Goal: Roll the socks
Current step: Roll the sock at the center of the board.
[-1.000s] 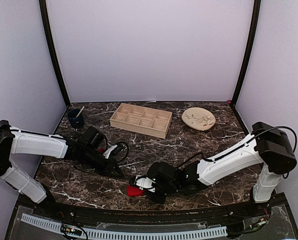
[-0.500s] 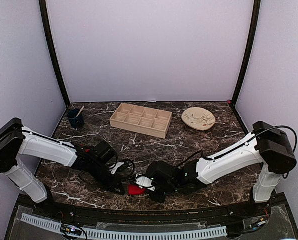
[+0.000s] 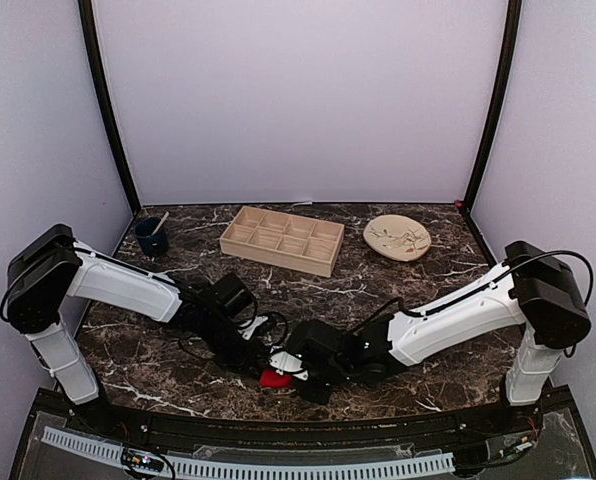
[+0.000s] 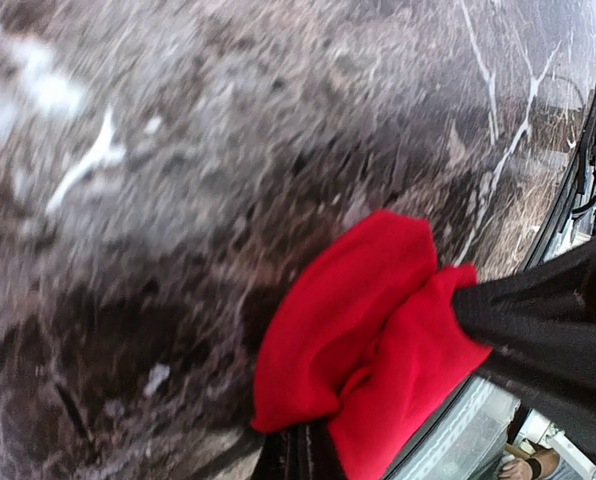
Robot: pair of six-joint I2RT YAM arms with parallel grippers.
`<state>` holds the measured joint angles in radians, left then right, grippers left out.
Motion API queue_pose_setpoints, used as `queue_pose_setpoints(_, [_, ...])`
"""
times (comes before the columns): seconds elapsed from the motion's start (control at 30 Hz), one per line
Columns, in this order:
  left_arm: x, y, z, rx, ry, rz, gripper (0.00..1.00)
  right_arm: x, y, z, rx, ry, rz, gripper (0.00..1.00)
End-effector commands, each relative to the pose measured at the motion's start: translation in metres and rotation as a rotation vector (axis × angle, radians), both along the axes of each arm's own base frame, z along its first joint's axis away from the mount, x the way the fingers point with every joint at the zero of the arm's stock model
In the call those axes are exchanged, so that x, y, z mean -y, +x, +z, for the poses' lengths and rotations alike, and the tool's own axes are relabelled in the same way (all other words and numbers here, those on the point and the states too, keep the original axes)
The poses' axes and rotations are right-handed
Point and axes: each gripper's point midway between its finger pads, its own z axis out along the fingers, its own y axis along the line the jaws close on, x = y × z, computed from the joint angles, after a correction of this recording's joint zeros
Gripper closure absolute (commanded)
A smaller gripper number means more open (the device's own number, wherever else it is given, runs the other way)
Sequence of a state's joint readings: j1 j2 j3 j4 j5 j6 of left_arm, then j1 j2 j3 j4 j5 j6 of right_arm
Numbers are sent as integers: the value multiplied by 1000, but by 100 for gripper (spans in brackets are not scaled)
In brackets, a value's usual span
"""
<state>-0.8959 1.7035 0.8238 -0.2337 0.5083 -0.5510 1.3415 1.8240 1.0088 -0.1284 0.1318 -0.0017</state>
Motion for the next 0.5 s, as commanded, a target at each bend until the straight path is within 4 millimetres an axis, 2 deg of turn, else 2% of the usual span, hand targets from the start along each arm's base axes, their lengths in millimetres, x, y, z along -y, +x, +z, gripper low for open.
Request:
queue_pose_setpoints(0.0, [-14, 4, -28, 32, 115, -11, 100, -1, -3, -8, -29, -41, -5, 91])
queue_pose_setpoints(0.27, [-21, 13, -33, 81, 177, -17, 100, -1, -1, -13, -54, -88, -19, 90])
queue_pose_setpoints(0.47, [-49, 34, -16, 212, 314, 68, 97, 2, 5, -12, -108, -84, -60, 90])
